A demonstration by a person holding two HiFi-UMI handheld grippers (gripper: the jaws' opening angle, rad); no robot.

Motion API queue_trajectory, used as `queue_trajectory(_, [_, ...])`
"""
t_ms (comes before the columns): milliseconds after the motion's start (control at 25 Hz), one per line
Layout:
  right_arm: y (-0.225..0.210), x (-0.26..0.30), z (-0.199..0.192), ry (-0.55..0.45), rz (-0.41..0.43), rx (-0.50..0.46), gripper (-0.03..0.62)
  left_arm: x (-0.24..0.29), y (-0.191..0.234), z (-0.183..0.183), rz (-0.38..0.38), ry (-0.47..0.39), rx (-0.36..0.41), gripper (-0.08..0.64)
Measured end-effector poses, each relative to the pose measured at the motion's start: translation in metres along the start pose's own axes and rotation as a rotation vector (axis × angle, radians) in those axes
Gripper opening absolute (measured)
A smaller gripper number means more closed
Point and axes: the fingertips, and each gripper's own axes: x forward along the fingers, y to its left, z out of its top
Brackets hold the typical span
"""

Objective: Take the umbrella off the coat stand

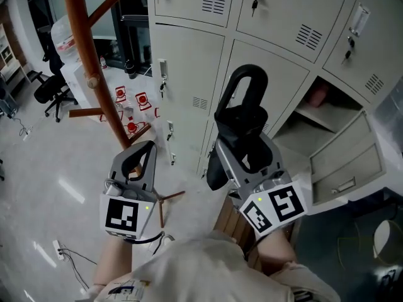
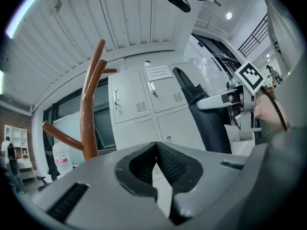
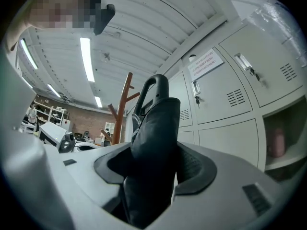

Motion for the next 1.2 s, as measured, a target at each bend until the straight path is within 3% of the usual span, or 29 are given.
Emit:
queue_trajectory(160, [0.004,-0.007,-0.015,0.029,0.003,0.045,0.256,-0.007,-0.007,-0.011,-0.011,0.029,-0.016,0.008])
queue_trajectory(720, [0.014,-0.022,-0.073,0.151,-0.055,0.065,0.256,-0.015,-0.013,-0.054,-0.069,0.121,-0.037,0.008])
queue_trajectory(1200, [0.011,-0.025,-0.077,0.163,-0.084,0.06,0.256,-0.007,-0.019,-0.06,-0.117,0.128,-0.038,0.008])
